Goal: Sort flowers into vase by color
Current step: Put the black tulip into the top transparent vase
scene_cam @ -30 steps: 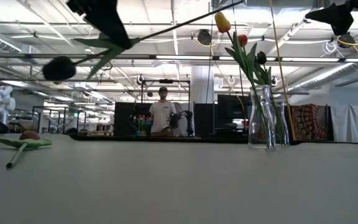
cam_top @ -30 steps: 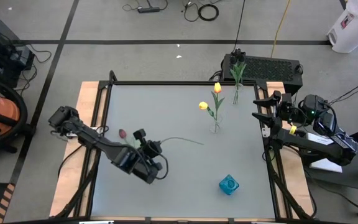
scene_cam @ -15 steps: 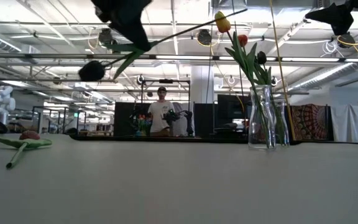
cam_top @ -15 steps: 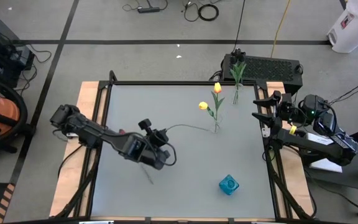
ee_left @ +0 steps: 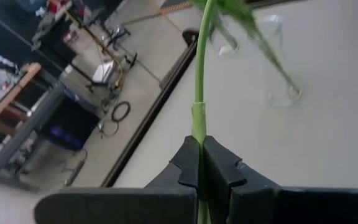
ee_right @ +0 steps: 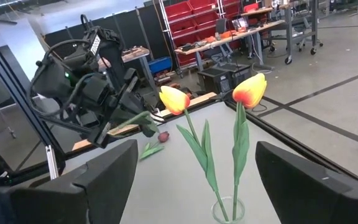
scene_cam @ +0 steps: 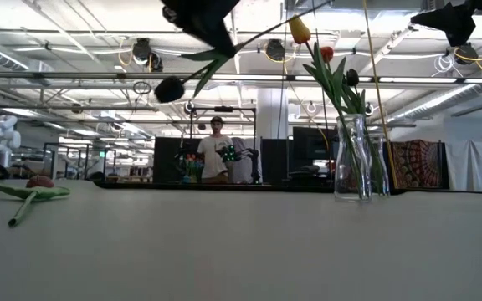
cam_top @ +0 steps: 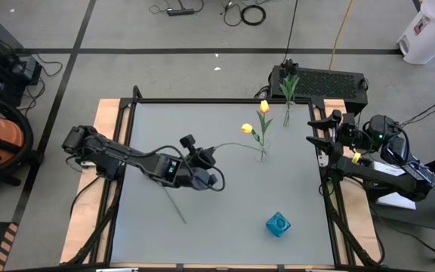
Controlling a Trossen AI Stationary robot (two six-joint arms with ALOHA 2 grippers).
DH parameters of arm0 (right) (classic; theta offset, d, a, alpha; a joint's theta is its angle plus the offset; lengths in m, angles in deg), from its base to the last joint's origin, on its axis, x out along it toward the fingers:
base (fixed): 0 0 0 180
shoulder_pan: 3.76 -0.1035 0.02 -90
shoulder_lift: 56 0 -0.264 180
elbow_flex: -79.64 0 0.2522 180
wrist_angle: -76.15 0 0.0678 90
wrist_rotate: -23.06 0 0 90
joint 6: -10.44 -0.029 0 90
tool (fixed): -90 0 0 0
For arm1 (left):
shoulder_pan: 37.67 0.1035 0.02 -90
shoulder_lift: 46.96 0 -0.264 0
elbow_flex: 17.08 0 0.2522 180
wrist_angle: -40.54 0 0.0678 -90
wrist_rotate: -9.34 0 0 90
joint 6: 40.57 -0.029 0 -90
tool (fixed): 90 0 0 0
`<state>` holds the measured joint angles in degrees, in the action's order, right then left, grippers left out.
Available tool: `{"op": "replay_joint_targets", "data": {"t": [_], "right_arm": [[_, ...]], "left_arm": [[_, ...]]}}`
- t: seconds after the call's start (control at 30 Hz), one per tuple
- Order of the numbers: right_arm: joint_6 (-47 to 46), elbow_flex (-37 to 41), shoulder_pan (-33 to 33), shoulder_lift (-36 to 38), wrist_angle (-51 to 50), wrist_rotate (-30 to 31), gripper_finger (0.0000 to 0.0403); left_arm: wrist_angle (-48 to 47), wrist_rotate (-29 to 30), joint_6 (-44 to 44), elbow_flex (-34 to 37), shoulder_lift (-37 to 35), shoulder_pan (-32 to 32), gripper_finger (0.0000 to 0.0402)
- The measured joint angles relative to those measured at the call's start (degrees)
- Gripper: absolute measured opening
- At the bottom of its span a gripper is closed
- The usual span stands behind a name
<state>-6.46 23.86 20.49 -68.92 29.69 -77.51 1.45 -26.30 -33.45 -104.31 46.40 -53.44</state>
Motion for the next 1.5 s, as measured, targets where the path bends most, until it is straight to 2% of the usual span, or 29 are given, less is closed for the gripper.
{"op": "replay_joint_targets", "data": {"t": [0.33, 0.57, 1.03, 1.33, 1.5], "right_arm": [[-0.3, 0.0, 0.0, 0.0, 0.0, 0.0, 0.0318], [-1.7, 0.0, 0.0, 0.0, 1.2, 0.0, 0.0318], [-3.5, 0.0, 0.0, 0.0, 0.5, 0.0, 0.0318], [-3.4, 0.0, 0.0, 0.0, 0.7, 0.1, 0.0318], [2.6, 0.0, 0.0, 0.0, 5.3, -0.1, 0.0318]], "left_arm": [[13.5, 0.0, -11.9, 0.0, 0.0, -0.4, 0.0008], [17.3, 0.0, -12.5, 0.0, 0.0, -0.5, 0.0008], [17.3, -0.1, -11.6, -5.5, -0.2, -2.1, 0.0008], [16.0, -2.4, -13.3, -8.6, -0.2, -2.3, 0.0008], [14.9, -2.4, -14.0, -10.2, -0.2, -2.3, 0.0008]]}}
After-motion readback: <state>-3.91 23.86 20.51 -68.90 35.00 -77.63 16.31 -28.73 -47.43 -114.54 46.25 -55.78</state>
